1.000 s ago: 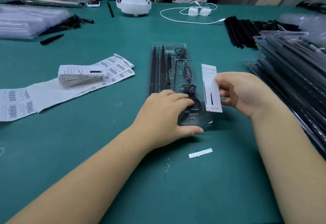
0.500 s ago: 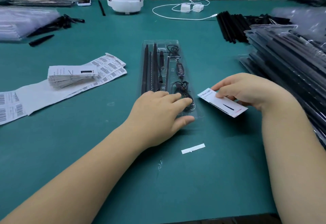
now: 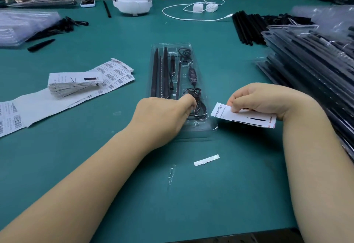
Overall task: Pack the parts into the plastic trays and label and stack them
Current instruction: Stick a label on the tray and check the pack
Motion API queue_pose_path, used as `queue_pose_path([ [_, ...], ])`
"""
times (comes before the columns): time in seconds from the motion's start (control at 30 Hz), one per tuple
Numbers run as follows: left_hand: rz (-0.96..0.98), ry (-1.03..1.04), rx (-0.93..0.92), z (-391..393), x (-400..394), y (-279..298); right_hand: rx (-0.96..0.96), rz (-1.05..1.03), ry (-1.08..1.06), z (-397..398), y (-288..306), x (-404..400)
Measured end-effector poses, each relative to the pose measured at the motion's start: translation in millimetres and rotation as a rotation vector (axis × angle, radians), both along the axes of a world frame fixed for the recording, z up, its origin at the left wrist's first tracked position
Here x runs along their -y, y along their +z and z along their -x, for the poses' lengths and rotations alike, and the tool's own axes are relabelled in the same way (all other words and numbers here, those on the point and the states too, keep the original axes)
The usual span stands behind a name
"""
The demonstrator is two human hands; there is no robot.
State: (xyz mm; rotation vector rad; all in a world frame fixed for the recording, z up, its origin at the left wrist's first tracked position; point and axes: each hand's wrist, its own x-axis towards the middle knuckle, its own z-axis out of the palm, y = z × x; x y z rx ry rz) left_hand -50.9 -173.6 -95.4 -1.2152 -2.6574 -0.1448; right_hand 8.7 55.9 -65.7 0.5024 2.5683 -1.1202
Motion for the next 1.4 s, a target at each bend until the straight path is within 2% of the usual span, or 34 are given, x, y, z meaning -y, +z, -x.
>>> queue_pose_path([
  [0.23, 0.044, -0.156, -0.093, -9, 2, 0, -0.068, -0.036, -0.149, 4, -2, -3],
  [0.3, 0.127, -0.191, -0.132, -13, -1, -3, -0.071, -0.039, -0.175, 5, -3, -5],
  [0.4, 0.266, -0.138, -0.047, -20, -8, -7, -0.056, -0.02, -0.165, 4, -3, -6],
  [0.57, -0.013, -0.105, -0.039, -11, -4, -5, -0.061, 0.087, -0.068, 2, -2, -5],
  [0.77, -0.079, -0.12, -0.037, -9, -4, -2, -0.052, 0.326, -0.067, 10, -13, 3],
  [0.93, -0.128, -0.157, -0.054, -9, -3, -3, -0.102, 0.55, -0.199, 21, -20, 13],
  [1.03, -0.139, -0.164, -0.05, -11, -3, -2, -0.154, 0.587, -0.246, 26, -23, 24],
  [1.13, -0.136, -0.146, -0.047, -11, -4, -2, -0.256, 0.561, -0.319, 31, -27, 36],
  [1.23, -0.139, -0.134, -0.059, -12, -4, -2, -0.344, 0.377, -0.386, 36, -34, 43],
  [1.3, -0.138, -0.121, -0.085, -13, -4, -3, -0.363, 0.256, -0.381, 38, -36, 44],
  [1.4, -0.174, -0.135, -0.094, -14, -3, -4, -0.383, 0.217, -0.341, 37, -38, 45],
])
